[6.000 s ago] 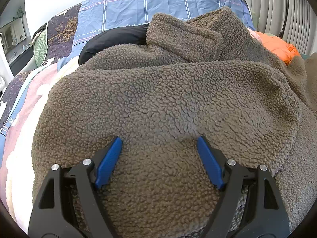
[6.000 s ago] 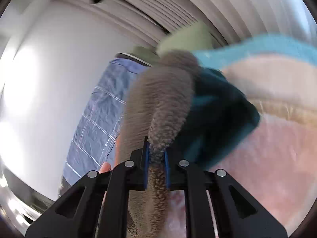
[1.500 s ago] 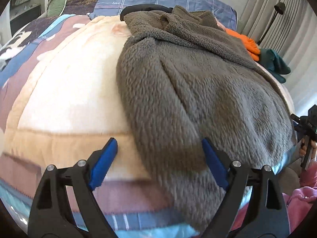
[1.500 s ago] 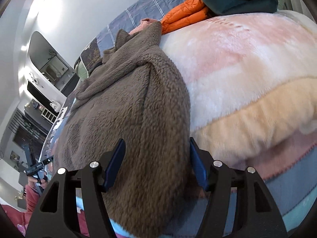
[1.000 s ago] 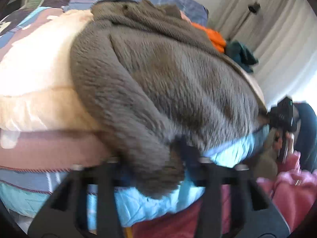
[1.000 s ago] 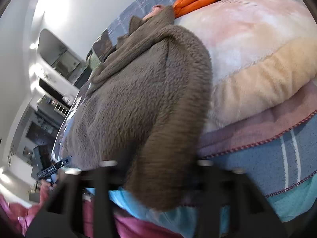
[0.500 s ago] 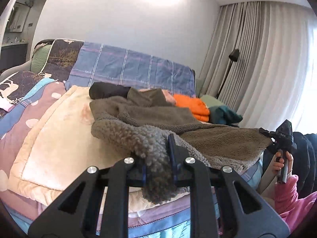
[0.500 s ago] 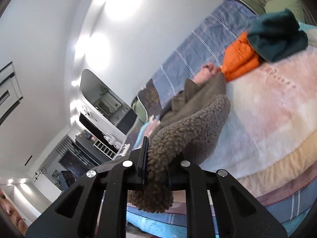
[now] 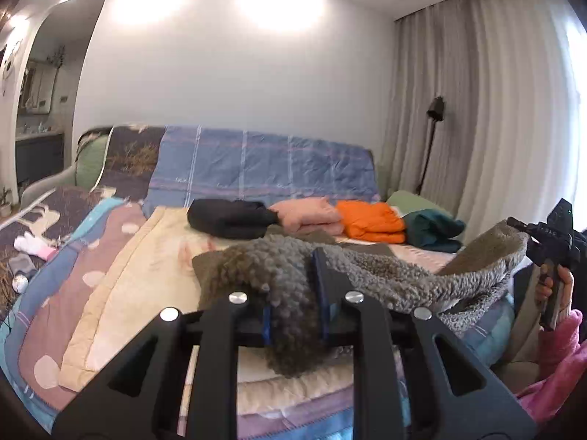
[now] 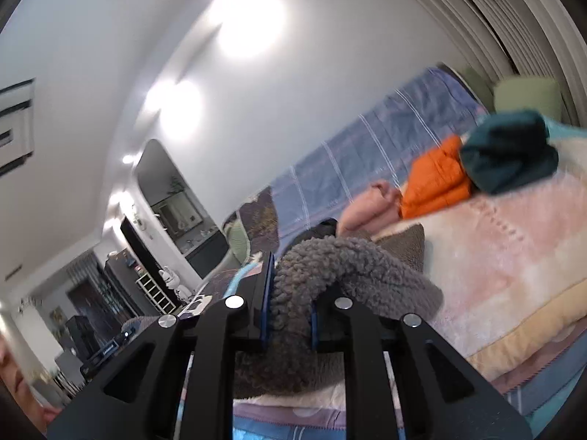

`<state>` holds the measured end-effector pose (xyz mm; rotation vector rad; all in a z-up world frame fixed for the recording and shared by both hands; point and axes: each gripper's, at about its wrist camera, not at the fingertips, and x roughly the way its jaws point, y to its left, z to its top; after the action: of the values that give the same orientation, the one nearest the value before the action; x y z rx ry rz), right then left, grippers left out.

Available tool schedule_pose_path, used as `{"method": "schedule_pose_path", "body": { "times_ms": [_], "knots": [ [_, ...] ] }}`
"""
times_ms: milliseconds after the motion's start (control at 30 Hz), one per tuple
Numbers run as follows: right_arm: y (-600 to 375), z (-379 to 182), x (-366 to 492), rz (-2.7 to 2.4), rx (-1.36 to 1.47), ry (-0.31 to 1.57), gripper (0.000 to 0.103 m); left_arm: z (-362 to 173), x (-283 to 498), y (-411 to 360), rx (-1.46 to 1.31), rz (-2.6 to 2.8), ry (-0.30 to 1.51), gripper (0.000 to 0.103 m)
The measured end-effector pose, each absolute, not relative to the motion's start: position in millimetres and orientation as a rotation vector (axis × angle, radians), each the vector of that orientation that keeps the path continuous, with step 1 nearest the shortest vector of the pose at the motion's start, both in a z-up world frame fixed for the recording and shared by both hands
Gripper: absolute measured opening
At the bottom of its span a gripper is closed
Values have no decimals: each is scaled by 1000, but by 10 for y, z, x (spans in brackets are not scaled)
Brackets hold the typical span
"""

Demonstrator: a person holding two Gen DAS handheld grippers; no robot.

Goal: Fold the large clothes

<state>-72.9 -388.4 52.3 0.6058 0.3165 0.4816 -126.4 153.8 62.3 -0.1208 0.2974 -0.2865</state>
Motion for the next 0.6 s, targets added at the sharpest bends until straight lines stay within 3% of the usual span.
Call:
{"method": "schedule_pose_path", "body": {
  "times_ms": [333,600],
  "knots": [
    [-3641,461,410,392,548,331,16,638,-280,1624,-153,-184,347,19],
    [-3480,387,1681,300,520,395,16,597,998,1610,-120,-98,402,19]
  ]
}}
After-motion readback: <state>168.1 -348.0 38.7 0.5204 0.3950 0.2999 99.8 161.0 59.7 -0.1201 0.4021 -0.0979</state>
